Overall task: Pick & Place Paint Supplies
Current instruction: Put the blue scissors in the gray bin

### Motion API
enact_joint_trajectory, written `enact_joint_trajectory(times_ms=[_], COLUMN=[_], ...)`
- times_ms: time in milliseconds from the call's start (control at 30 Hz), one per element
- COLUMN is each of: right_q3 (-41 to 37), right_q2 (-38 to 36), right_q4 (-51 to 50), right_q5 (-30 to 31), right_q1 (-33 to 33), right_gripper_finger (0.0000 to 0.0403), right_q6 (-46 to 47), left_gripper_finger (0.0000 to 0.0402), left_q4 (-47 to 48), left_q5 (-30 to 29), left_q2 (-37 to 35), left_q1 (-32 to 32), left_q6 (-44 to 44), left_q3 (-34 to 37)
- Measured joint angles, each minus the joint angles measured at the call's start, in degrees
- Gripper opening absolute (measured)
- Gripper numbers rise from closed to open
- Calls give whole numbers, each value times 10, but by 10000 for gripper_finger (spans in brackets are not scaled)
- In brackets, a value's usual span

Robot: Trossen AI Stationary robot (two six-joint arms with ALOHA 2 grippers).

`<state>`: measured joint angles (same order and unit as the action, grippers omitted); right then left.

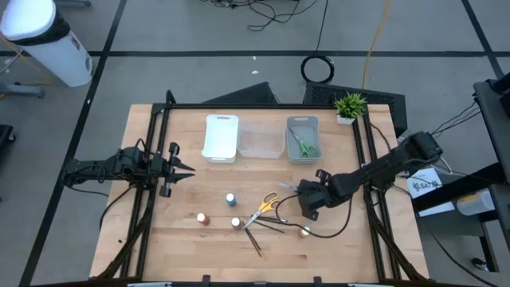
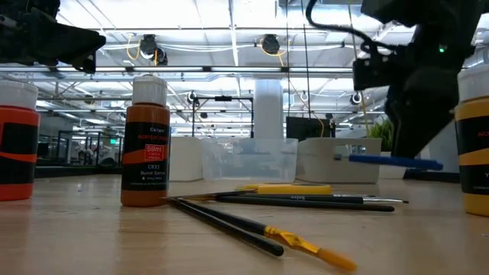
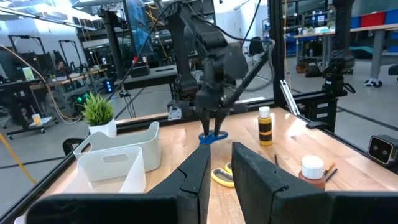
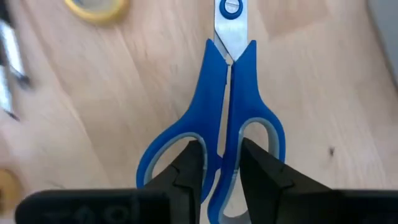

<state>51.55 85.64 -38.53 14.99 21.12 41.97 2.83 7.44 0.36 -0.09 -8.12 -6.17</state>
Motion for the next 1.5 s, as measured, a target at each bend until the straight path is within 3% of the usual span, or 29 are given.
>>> enact_joint_trajectory(times_ms=[267,533,733,1133,1500], right_q3=[0,1,1,0,-87], right_q2=[-83,-173,-204,-205,-205], right_q4=[20,30,27,-1,105], right_q5=[22,86,107,88,43], right_q1=[7,-19,-92,-282,-352], right_gripper_finger=[72,72,72,72,71], right_q6=[-7,-17,-59,-118,-112], left_gripper_finger=[77,77,76,77,76], left_q4=[0,0,0,0,0], left_q5=[0,0,0,0,0], left_q2=[0,0,0,0,0], left_q1=[0,0,0,0,0], left_q6=[0,0,0,0,0], left_q3=[0,0,0,0,0])
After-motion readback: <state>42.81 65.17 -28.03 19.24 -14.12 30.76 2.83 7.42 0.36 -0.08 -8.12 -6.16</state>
